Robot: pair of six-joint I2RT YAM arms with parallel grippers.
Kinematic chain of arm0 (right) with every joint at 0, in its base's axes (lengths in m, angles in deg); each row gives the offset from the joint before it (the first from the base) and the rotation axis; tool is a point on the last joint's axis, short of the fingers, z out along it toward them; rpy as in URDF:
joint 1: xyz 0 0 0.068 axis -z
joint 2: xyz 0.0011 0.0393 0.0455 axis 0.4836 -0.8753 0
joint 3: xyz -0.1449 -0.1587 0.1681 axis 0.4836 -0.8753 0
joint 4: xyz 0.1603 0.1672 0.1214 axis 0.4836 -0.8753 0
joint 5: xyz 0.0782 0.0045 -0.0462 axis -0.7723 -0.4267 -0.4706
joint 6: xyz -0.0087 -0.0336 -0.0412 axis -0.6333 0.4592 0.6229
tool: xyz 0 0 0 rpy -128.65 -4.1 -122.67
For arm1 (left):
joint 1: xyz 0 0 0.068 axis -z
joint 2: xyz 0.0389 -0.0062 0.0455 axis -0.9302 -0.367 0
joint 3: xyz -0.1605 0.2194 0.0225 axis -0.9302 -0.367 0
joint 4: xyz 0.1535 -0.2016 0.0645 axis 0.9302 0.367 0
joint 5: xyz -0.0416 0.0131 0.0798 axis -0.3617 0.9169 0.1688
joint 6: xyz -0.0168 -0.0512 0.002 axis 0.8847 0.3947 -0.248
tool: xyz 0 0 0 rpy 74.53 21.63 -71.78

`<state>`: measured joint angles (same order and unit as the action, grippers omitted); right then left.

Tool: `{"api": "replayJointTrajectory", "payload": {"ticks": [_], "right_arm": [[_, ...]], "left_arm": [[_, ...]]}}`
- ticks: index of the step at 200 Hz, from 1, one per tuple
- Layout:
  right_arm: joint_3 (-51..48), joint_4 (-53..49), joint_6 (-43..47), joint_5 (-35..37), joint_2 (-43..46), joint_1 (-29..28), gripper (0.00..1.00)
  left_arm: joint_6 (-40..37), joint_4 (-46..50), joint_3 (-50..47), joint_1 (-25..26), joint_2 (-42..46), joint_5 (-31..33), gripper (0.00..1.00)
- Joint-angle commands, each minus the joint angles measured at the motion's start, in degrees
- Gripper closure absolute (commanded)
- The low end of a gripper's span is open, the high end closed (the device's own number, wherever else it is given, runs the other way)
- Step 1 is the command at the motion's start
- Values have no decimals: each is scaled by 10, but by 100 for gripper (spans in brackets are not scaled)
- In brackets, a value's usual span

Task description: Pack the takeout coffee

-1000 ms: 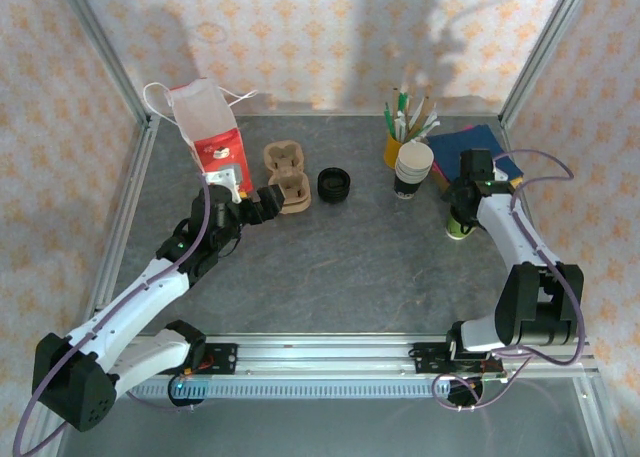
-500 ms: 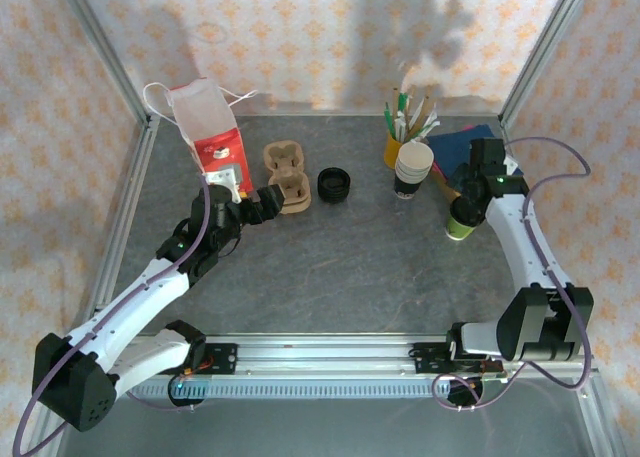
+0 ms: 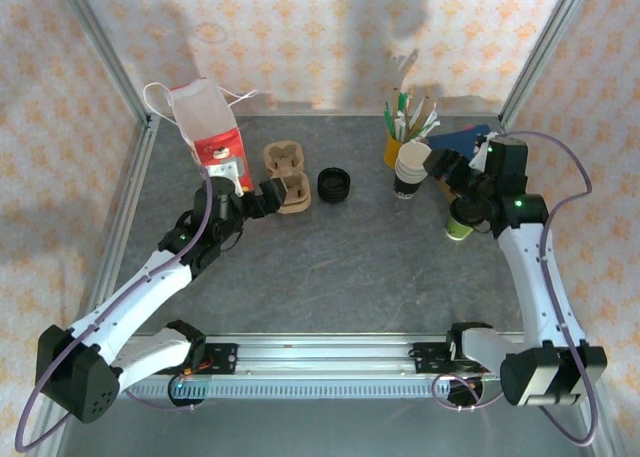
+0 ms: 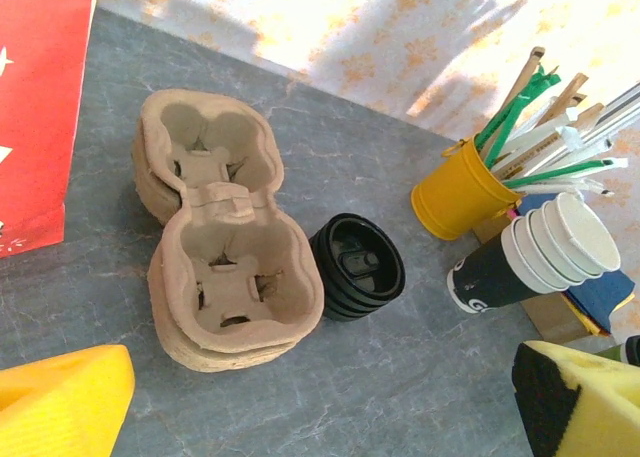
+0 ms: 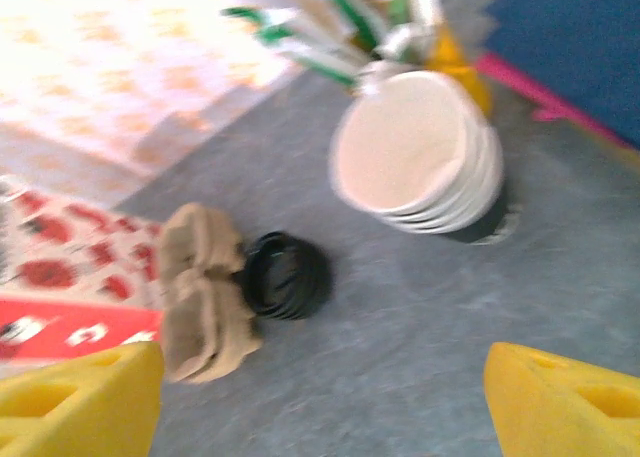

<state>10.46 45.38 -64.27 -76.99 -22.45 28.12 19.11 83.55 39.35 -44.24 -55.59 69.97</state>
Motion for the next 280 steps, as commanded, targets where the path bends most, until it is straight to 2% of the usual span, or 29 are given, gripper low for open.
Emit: {"api": "replayJointTrajectory", "payload": {"ticks": [1,31,88,150,229,280], "right_arm": [[-11,58,-13,-78,12,-36,18],[-40,124,-28,-103,10,-98,18],[-82,220,-45,-77,-50,-220,18],[-123,284,-56,-42,-110,-297,18],[-133,288,-57,-13,-130,-326,19],[-118,259,-45,8,-130,-326,19]], "left_arm": [[3,35,33,-4,-26,10,3],[15,72,68,-4,-78,13,8],[64,106,106,-9,-157,16,19],[101,95,111,-27,-222,4,28],[125,44,103,-45,-268,-34,52],[136,34,105,-52,-284,-35,59]]}}
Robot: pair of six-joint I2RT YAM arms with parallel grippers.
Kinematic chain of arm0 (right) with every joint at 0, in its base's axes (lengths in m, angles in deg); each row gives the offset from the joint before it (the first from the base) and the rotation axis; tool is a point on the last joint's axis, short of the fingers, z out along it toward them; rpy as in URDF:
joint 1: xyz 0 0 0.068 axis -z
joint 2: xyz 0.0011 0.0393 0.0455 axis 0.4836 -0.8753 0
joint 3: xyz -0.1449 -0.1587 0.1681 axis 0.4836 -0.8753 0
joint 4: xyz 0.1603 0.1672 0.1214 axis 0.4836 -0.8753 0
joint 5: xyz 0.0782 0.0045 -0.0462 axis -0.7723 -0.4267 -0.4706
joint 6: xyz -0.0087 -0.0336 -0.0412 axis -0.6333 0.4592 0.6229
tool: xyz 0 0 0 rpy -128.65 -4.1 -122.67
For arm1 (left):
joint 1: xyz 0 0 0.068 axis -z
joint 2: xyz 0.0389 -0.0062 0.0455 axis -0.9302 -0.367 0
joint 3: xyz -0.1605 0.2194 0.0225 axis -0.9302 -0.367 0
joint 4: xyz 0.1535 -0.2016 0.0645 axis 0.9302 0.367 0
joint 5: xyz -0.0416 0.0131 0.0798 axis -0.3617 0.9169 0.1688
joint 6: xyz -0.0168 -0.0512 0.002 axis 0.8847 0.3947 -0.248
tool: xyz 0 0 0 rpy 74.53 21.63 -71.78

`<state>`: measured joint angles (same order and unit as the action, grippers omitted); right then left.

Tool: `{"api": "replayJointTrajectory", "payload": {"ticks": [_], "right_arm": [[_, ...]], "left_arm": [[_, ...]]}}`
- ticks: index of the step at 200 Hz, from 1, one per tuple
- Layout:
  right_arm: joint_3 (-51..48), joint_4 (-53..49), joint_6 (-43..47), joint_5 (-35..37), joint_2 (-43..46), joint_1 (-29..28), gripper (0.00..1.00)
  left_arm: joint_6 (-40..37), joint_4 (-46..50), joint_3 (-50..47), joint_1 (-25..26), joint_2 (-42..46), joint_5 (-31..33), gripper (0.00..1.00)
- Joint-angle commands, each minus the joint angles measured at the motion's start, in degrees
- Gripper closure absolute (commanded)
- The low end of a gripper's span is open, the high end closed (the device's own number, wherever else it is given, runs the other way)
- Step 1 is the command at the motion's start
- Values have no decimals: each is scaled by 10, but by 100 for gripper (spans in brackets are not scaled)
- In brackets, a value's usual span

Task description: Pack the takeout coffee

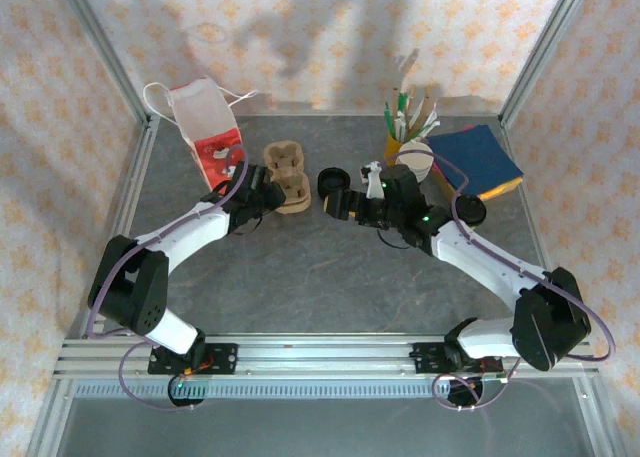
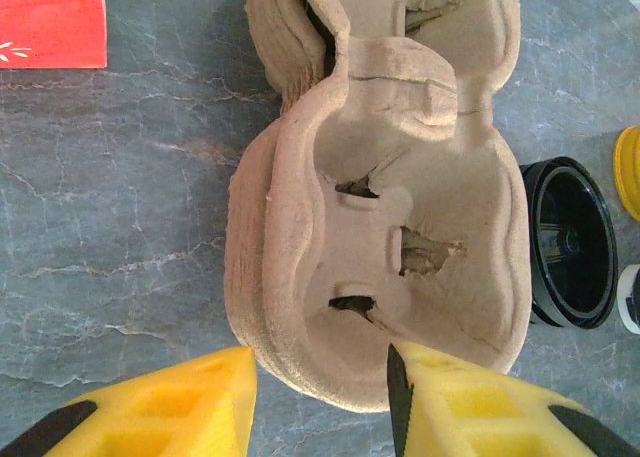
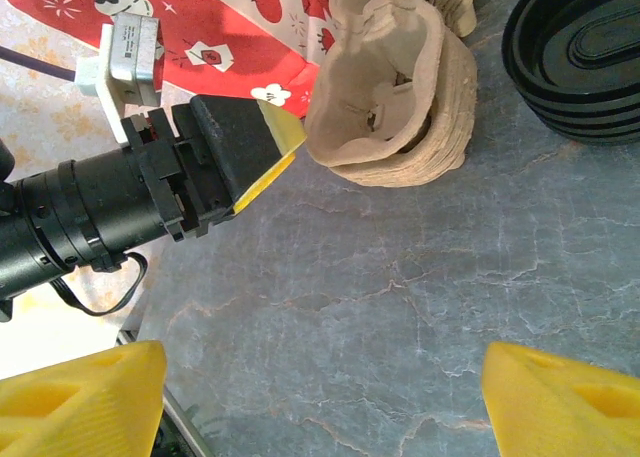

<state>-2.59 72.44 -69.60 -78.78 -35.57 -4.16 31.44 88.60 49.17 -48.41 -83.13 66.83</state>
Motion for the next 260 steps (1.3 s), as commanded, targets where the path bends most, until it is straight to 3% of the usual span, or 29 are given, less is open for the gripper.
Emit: {"api": "replayJointTrajectory", "payload": {"ticks": [1,79,120,151,260], "right_arm": [[13,-11,8,27,1,-3,19],[18,-22,11,30,-5,-3,19],[16,-25,10,31,-9,-3,19],[15,-26,9,32,-8,-3,19],[11,-25,4,34,-13,-3,19]], "left_arm": [[13,-17,7,-11,-9,-4,59],[20,-51,-8,-22,-27,-34,66],[26,-64,-12,-27,-32,-43,67],[31,-69,-15,-27,-32,-40,60],[43,-112,-24,-32,-40,-79,68]]}}
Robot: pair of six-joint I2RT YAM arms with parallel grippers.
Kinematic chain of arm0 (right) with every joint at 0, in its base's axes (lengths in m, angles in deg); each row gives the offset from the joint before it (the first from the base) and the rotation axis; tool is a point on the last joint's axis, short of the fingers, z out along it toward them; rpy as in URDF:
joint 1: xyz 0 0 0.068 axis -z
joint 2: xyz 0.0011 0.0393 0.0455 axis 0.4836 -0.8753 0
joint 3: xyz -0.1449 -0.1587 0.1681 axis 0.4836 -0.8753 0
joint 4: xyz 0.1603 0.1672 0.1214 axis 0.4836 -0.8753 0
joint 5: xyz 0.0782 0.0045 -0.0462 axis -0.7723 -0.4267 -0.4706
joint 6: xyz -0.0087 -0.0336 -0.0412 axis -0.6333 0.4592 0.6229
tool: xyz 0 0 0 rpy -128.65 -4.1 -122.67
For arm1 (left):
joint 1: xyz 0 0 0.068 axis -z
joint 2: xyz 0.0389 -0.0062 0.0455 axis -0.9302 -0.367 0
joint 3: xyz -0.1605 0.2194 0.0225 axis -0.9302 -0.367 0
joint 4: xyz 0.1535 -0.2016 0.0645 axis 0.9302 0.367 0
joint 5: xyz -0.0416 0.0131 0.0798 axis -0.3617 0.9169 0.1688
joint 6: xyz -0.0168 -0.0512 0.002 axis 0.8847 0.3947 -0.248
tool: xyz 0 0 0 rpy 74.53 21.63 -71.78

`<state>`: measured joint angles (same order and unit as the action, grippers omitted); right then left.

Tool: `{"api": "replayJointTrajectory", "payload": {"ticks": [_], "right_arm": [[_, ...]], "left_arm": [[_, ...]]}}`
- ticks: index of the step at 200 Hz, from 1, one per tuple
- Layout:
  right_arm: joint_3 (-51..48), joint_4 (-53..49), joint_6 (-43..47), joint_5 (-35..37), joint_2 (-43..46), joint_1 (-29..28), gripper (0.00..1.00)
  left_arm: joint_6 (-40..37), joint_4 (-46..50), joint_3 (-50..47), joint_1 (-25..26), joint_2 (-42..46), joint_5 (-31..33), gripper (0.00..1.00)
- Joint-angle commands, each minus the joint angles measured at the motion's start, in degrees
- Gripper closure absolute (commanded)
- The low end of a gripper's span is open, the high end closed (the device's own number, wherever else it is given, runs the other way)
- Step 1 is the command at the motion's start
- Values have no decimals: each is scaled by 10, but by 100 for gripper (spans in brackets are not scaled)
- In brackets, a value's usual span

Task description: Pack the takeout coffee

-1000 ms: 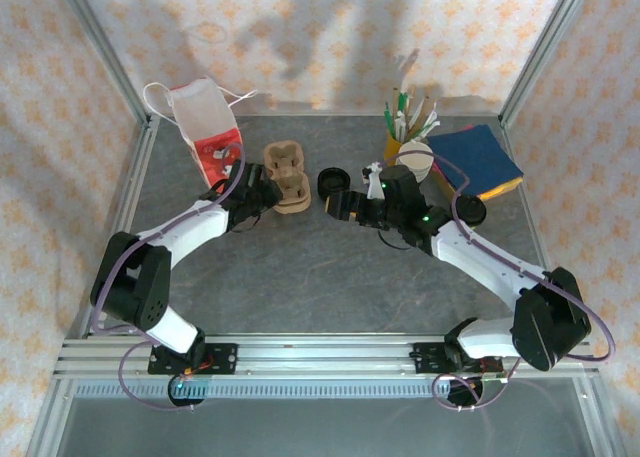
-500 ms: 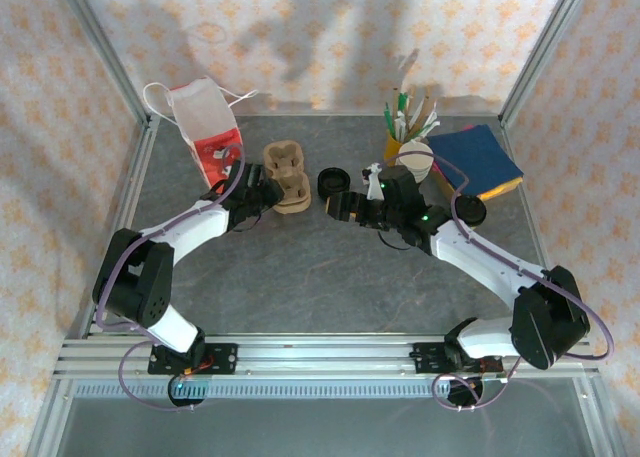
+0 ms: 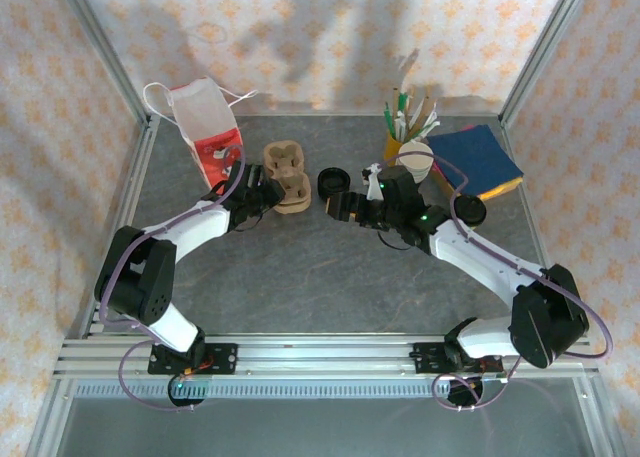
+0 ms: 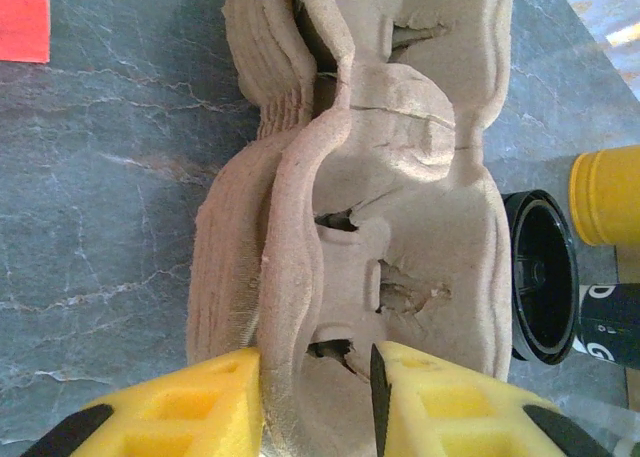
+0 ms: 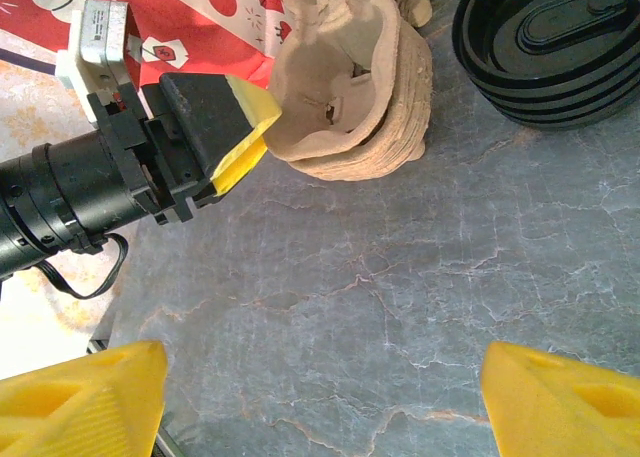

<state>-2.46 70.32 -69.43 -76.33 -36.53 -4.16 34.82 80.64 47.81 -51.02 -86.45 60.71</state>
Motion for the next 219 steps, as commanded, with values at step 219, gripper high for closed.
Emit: {"api": "replayJointTrajectory", "payload": {"ticks": [219], "right_arm": [[89,-112,140,112,51,-3,19]], "left_arm": [[-115,37,-3,-11,146,-131,99]]}}
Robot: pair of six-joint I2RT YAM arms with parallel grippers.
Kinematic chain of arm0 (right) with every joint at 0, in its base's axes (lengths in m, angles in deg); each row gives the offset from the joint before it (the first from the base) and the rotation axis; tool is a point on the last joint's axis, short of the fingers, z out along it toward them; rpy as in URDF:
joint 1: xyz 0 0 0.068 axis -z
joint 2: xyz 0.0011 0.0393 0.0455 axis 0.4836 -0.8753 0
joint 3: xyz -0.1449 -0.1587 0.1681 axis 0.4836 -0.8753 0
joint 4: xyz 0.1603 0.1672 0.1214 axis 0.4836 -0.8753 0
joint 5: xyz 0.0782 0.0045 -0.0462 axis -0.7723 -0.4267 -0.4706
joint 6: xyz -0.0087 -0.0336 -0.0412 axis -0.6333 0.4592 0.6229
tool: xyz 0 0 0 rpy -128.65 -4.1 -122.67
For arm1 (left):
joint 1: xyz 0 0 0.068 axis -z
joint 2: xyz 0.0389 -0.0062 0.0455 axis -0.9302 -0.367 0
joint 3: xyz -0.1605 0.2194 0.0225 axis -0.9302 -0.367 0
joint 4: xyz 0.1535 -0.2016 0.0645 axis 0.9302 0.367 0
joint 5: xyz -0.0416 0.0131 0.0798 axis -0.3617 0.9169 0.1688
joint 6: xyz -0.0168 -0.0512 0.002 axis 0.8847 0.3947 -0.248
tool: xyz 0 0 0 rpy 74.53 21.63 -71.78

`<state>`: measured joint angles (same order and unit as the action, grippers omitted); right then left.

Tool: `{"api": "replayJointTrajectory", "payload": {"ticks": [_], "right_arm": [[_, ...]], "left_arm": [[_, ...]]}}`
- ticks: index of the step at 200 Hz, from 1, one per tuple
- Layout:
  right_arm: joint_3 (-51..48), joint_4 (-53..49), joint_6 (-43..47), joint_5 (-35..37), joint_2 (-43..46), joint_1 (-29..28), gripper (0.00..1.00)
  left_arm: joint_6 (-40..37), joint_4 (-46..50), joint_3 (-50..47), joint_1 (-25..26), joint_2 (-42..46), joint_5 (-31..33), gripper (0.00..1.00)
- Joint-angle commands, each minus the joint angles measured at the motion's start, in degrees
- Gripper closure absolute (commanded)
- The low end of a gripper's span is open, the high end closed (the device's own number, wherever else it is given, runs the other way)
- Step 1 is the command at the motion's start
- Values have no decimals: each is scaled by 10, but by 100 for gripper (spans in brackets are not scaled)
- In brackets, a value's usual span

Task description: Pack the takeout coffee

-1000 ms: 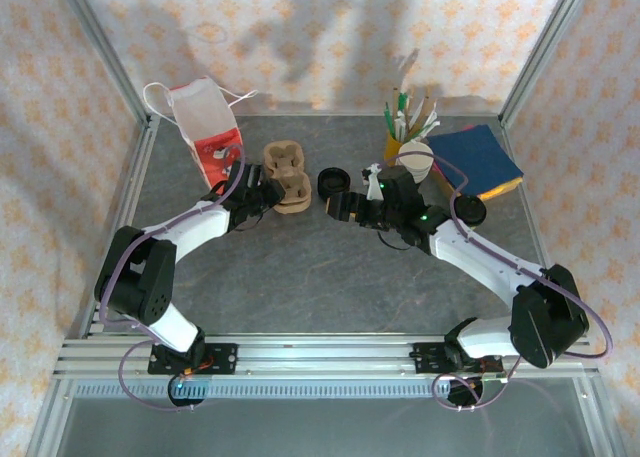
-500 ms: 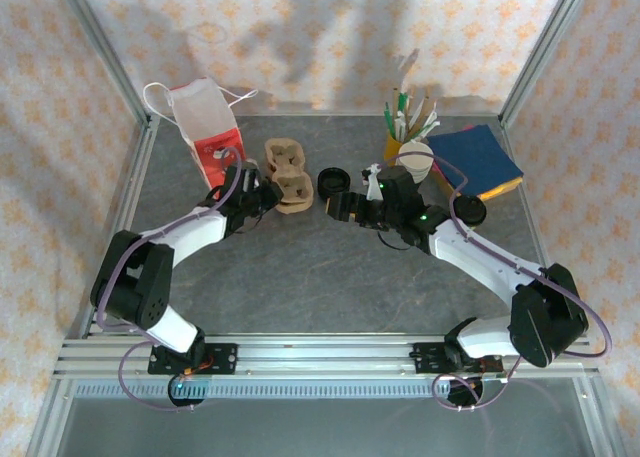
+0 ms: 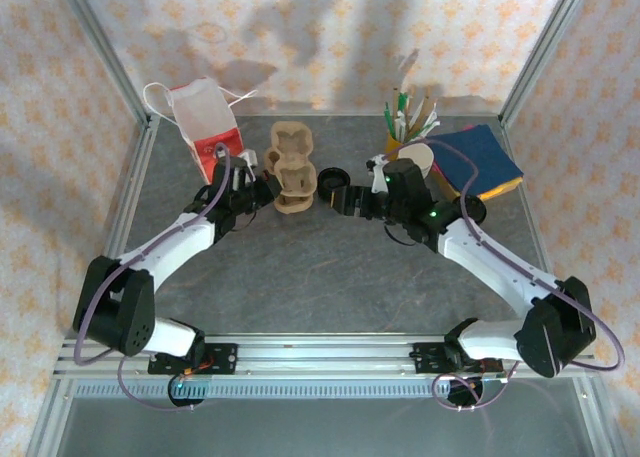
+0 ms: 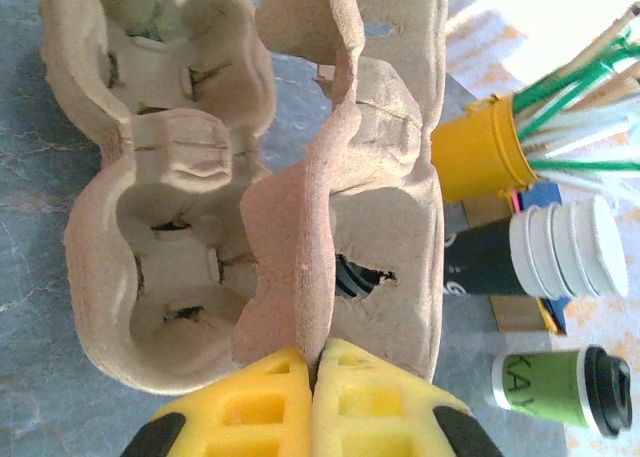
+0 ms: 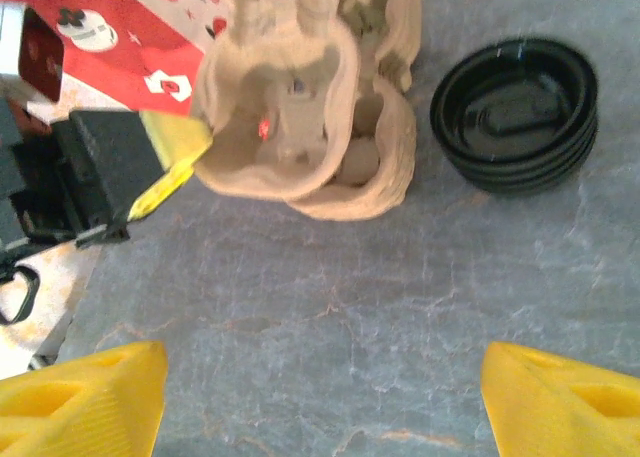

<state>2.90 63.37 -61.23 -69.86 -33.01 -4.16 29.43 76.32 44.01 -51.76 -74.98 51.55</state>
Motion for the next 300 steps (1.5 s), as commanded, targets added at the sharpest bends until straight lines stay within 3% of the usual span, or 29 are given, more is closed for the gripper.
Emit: {"api": "replayJointTrajectory", "payload": {"ticks": [1,44,66,81,120,168,217,300], "right_arm": [[36,-44,60,48,16,-3,19],[100,-82,110,36,-9,-6,21],[144,-120,138,68,-45,-26,21],[175,-151,164,86,-76,-47,22],[213,-191,224,155,-129,-102,22],[182,-145,296,132,-128,-117,21],[176,-149,325,126,-147,-118,22],[170,-163,336,126,-174,-120,33]], "left_arm": [[-62,84,36,-4,32,-42,99],[-173,260,82,29,60,-53,99],[-231,336,104,57,65,-46,99],[-257,360,103,61,74,-78,99],[-268,377,102,61,99,-132,100],[-280,383,114,61,105,-170,100],[-288,393,117,61,109,-171,100],[-297,402,129,62,102,-169,100]]}}
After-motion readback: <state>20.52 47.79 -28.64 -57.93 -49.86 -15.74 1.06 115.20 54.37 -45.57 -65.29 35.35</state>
